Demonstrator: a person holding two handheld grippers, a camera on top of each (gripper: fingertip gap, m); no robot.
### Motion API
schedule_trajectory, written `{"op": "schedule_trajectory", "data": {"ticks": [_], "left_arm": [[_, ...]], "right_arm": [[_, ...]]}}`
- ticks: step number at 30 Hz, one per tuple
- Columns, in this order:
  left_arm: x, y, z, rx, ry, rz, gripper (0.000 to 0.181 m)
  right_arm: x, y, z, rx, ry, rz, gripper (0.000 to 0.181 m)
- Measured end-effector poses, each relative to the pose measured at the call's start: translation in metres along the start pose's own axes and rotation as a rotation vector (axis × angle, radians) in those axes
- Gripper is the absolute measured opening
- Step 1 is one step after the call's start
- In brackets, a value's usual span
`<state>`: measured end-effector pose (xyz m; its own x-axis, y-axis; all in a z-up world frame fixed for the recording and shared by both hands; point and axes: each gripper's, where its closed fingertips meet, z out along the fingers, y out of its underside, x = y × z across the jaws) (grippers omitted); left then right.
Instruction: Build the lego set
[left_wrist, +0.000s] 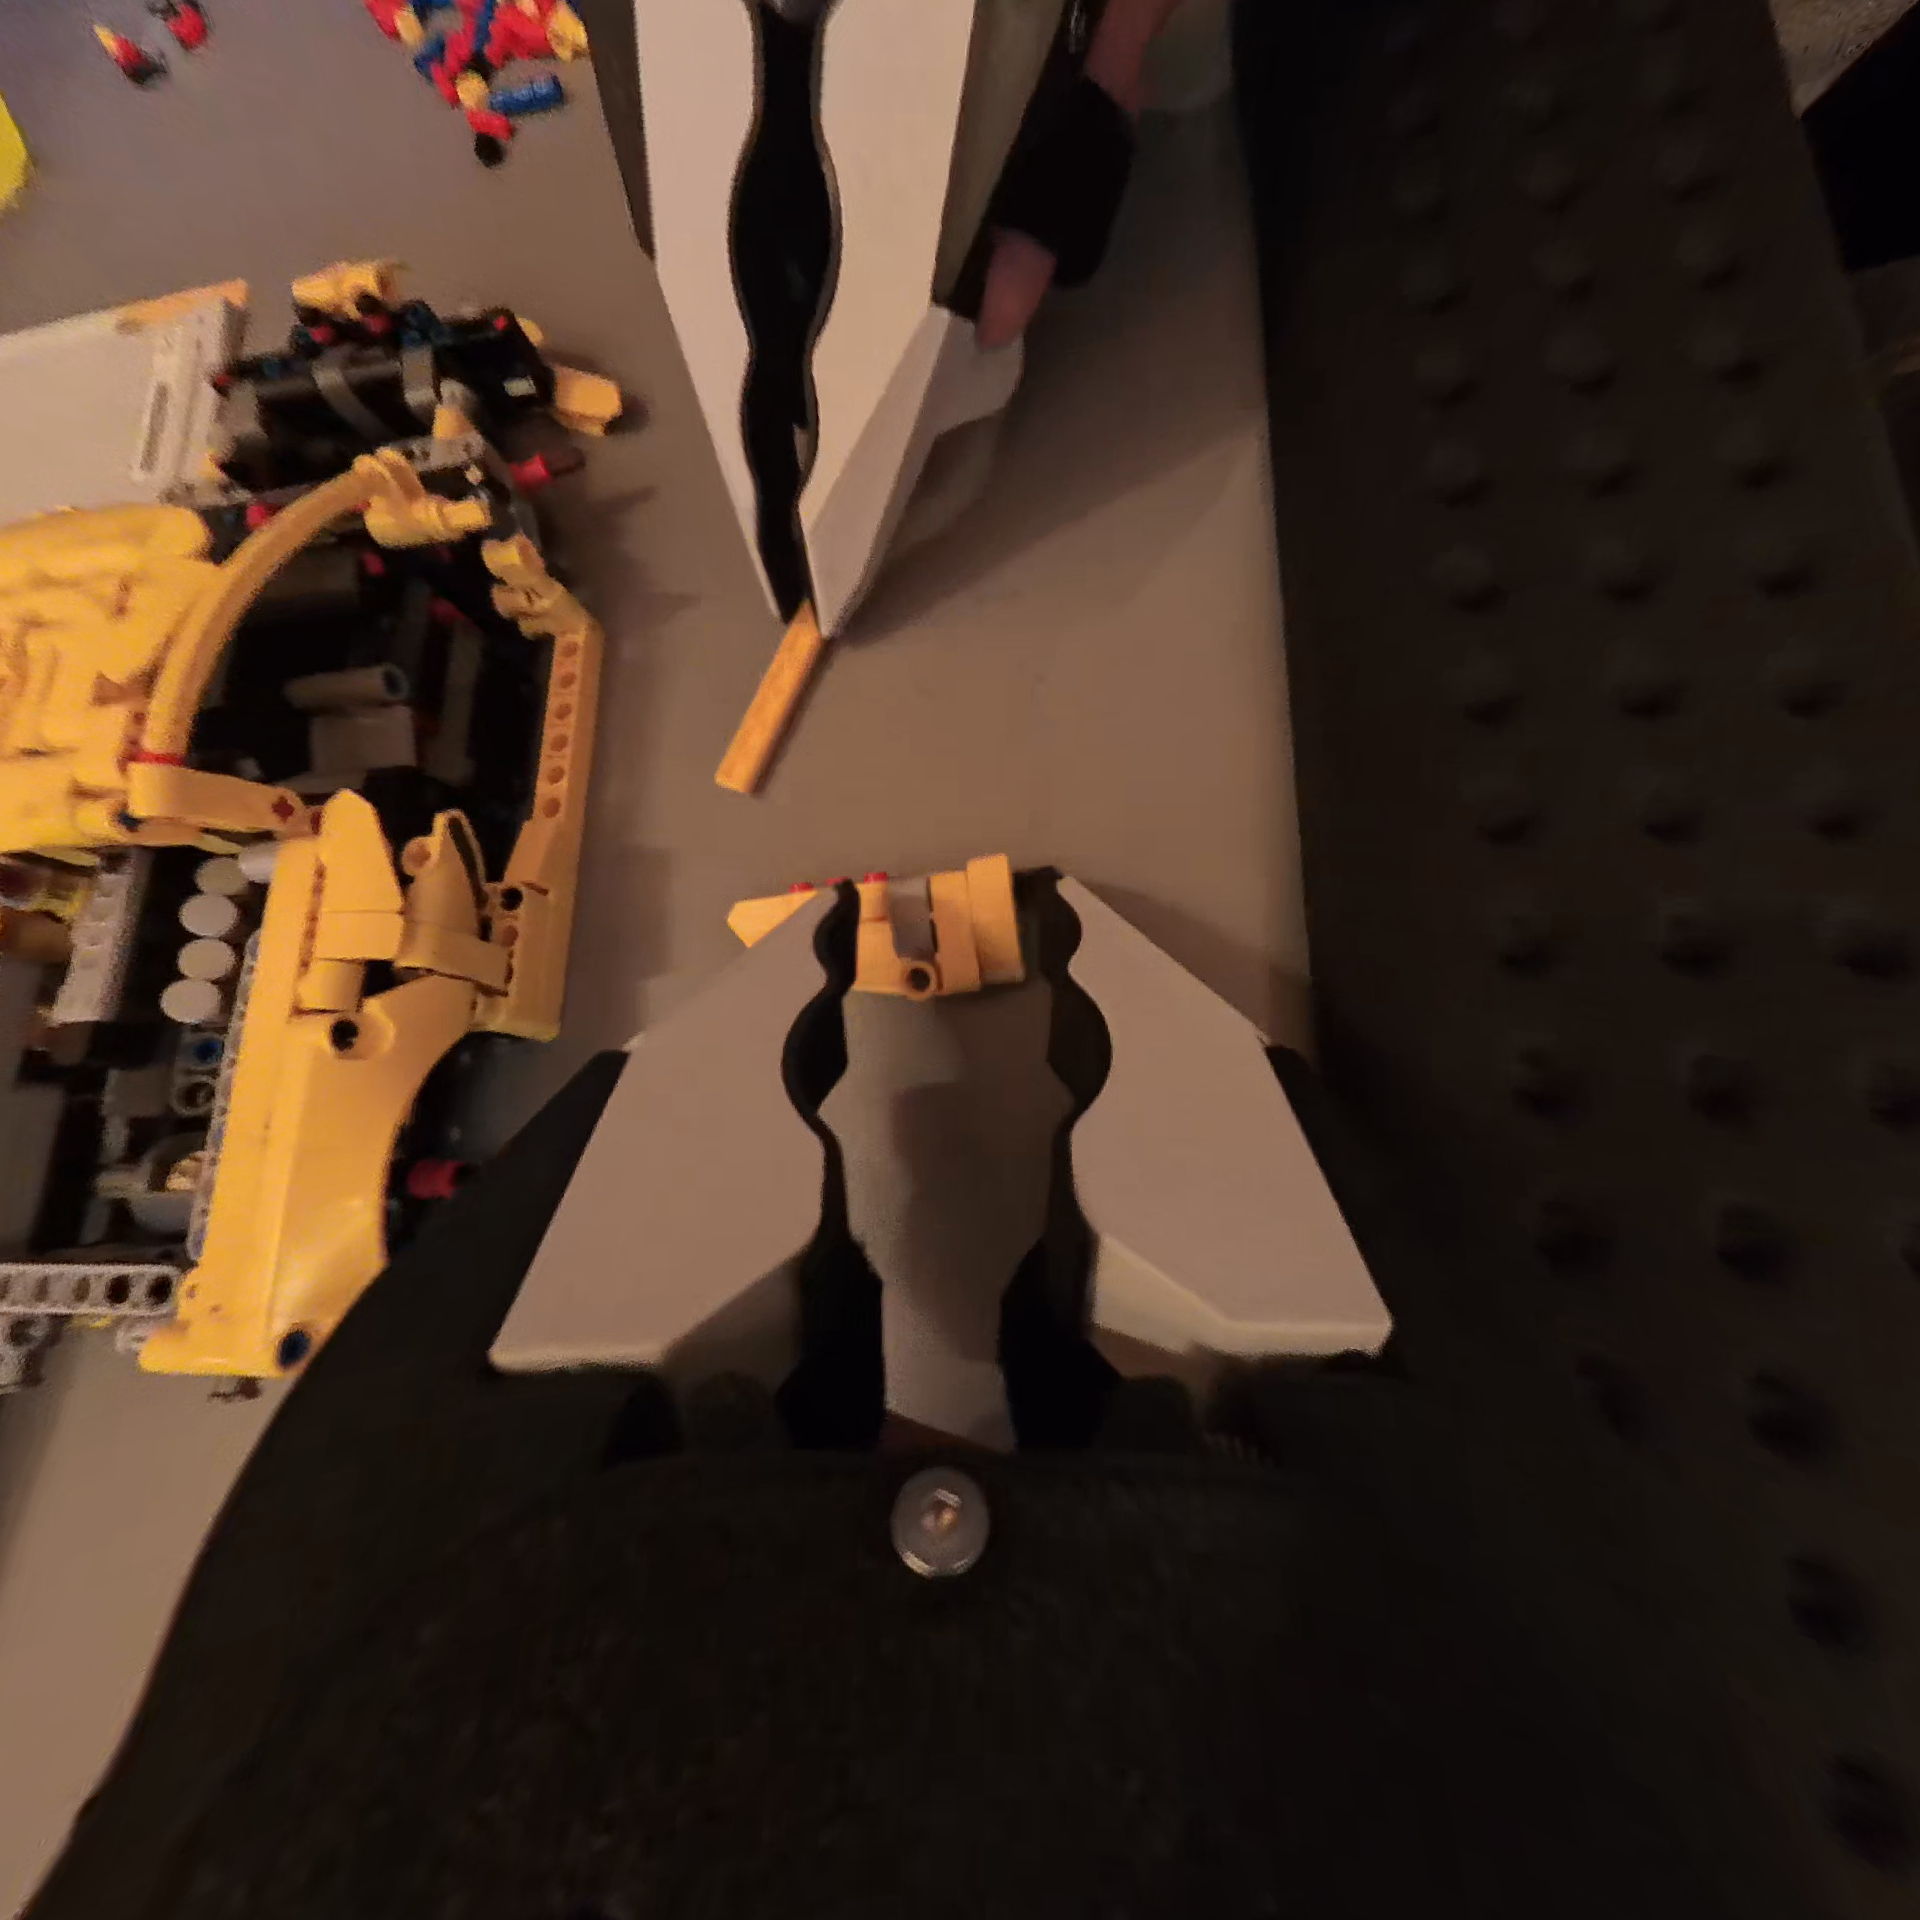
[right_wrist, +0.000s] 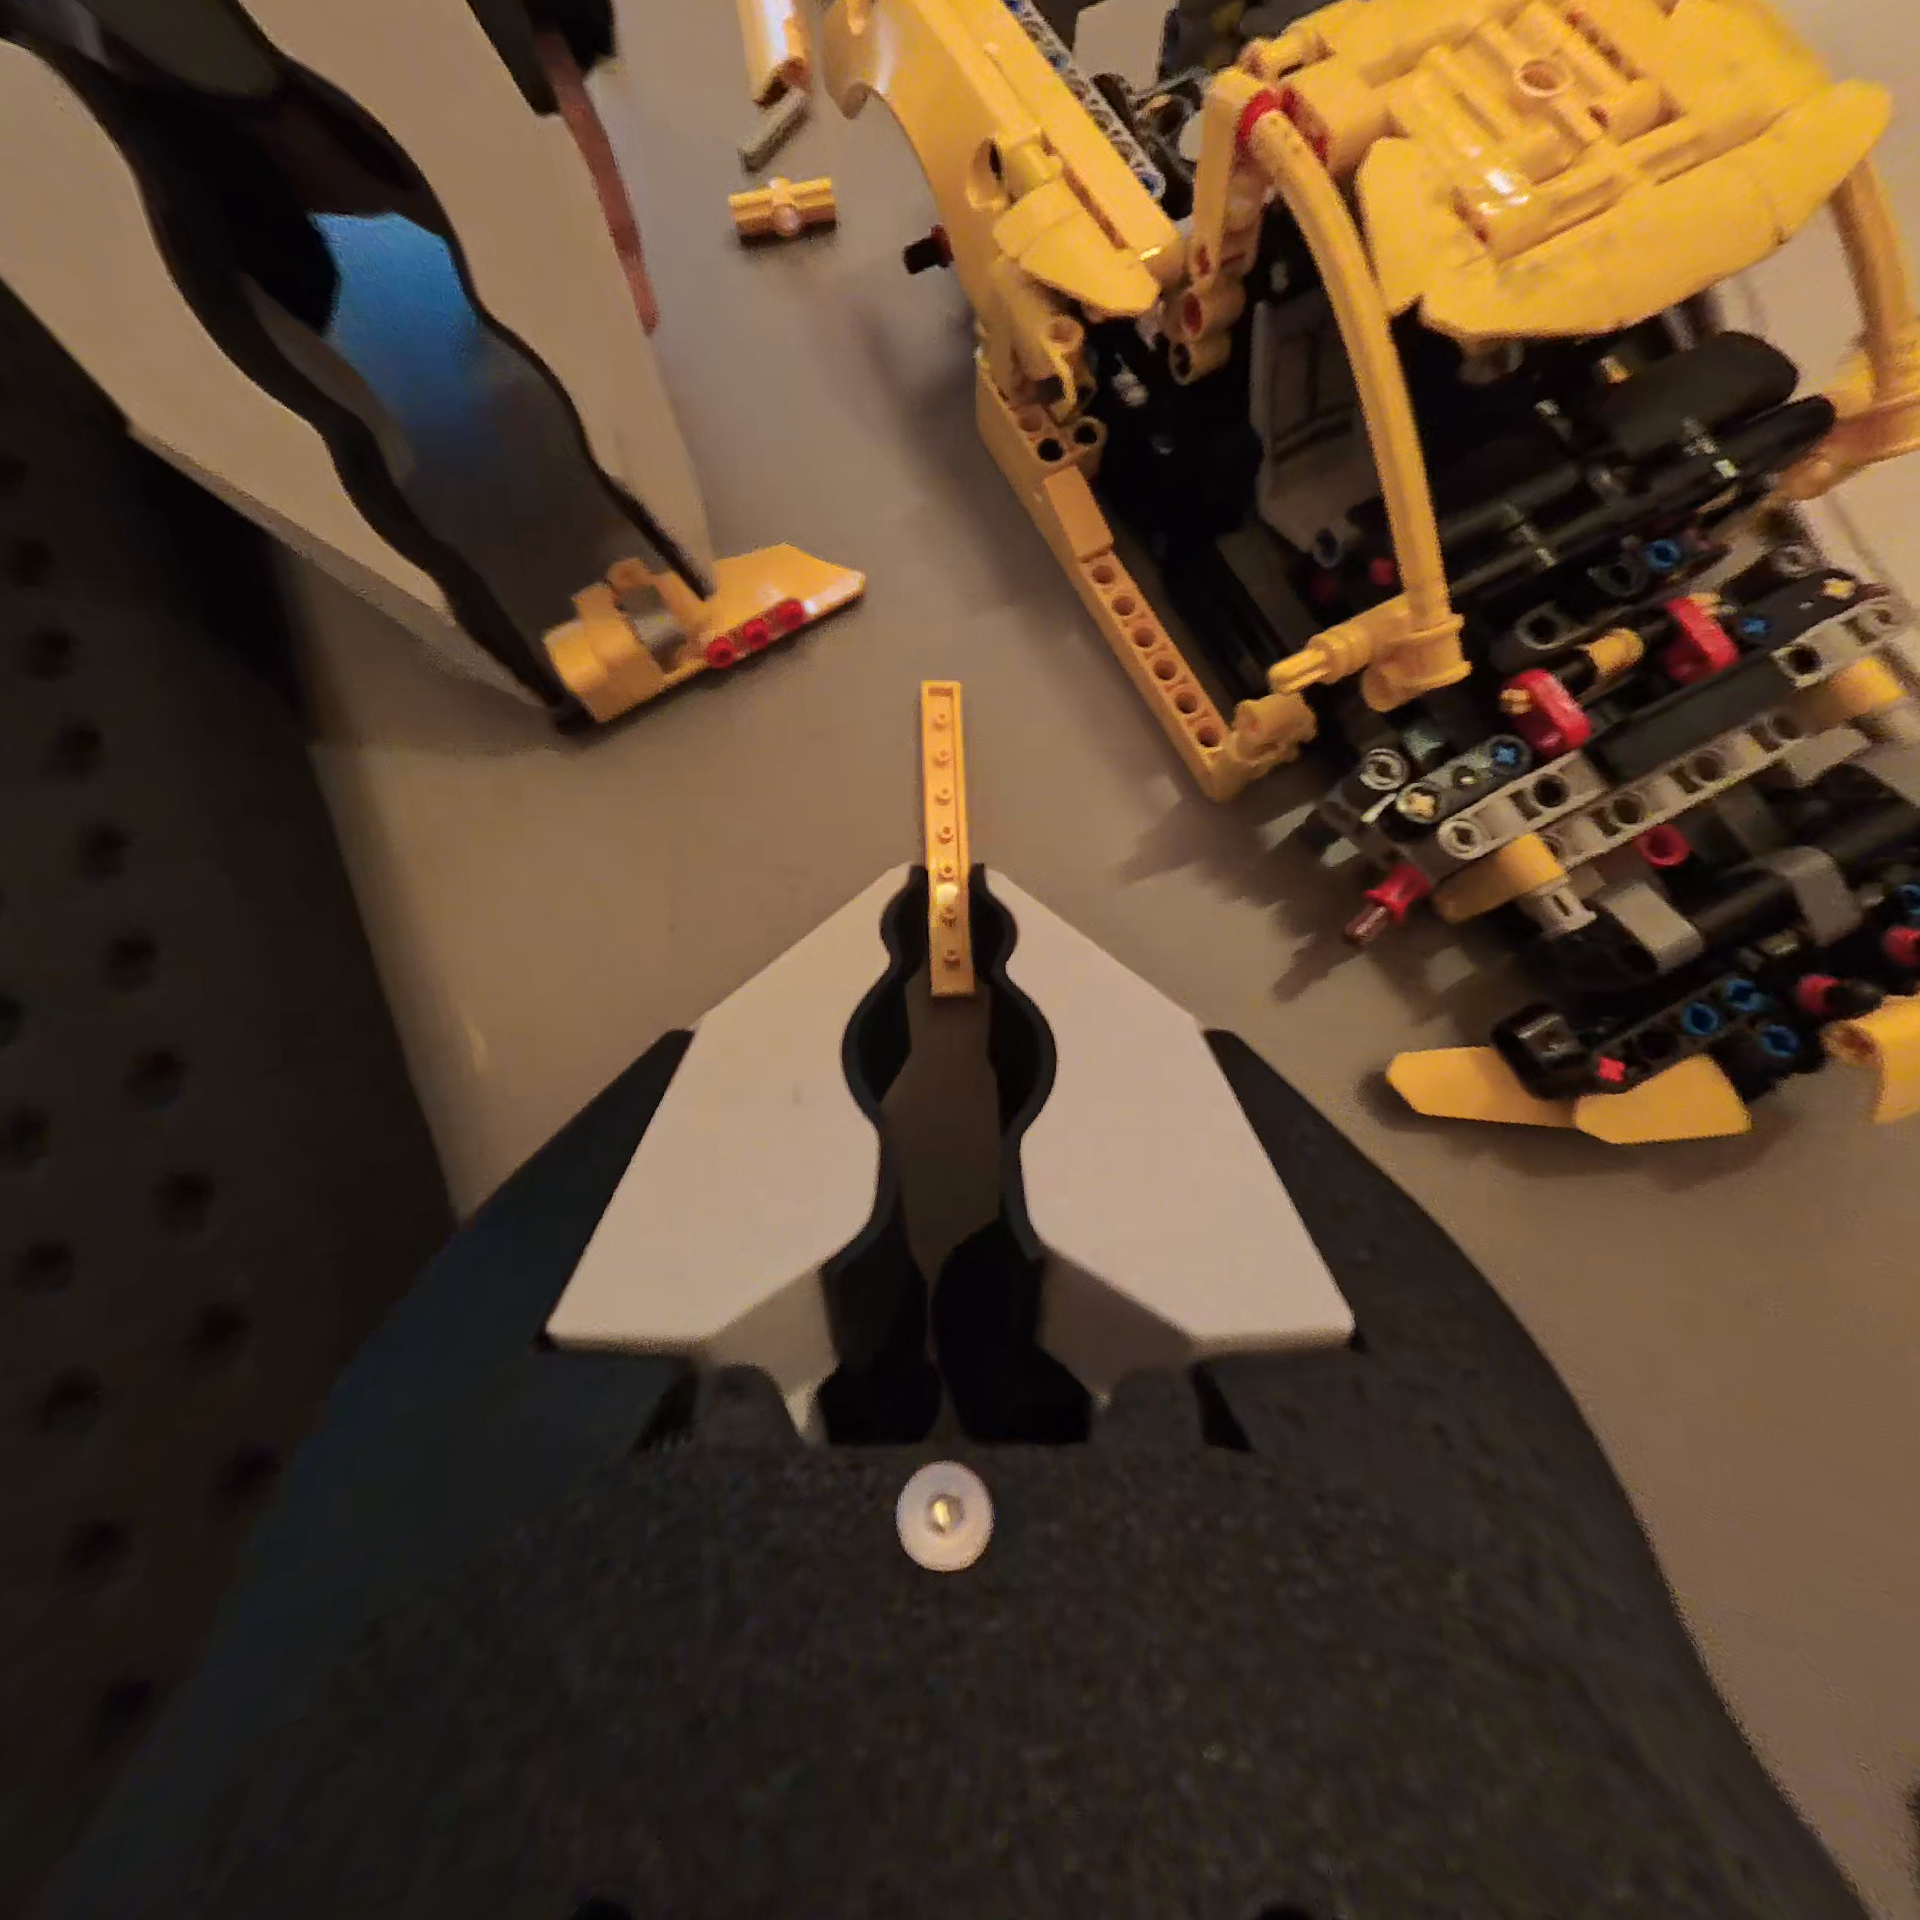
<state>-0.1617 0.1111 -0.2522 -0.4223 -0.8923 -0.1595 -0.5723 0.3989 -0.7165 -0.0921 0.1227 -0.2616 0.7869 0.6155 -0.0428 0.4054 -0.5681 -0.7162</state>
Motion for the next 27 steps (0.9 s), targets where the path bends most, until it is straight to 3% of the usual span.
{"op": "schedule_trajectory", "data": {"ticks": [4,7,10,13,17,21,24,27], "left_arm": [[-0.008,-0.024,-0.011,0.119,-0.094,0.058,0.035],[-0.021,-0.032,-0.015,0.119,-0.282,0.223,0.035],[-0.022,-0.034,-0.016,0.101,-0.451,0.455,0.013],[-0.022,-0.041,-0.016,0.102,-0.524,0.532,0.006],[-0.026,-0.041,-0.016,0.077,-0.542,0.531,0.003],[-0.032,-0.05,-0.02,0.113,-0.577,0.449,0.001],[-0.049,-0.054,-0.027,0.153,-0.62,0.245,0.002],[-0.065,-0.059,-0.038,0.218,-0.685,0.057,0.002]], "right_arm": [[-0.02,-0.012,-0.01,0.052,-0.128,0.05,0.006],[-0.038,-0.028,-0.019,0.088,-0.225,0.072,0.006],[-0.046,-0.034,-0.028,0.072,-0.255,0.035,0.006],[-0.05,-0.035,-0.032,0.041,-0.262,0.011,0.006],[-0.045,-0.041,-0.036,0.078,-0.252,0.031,0.006],[-0.03,-0.062,-0.052,0.256,-0.276,0.166,0.006],[-0.006,-0.084,-0.07,0.495,-0.178,0.222,0.025],[0.017,-0.098,-0.095,0.763,-0.111,0.42,0.027]]}}
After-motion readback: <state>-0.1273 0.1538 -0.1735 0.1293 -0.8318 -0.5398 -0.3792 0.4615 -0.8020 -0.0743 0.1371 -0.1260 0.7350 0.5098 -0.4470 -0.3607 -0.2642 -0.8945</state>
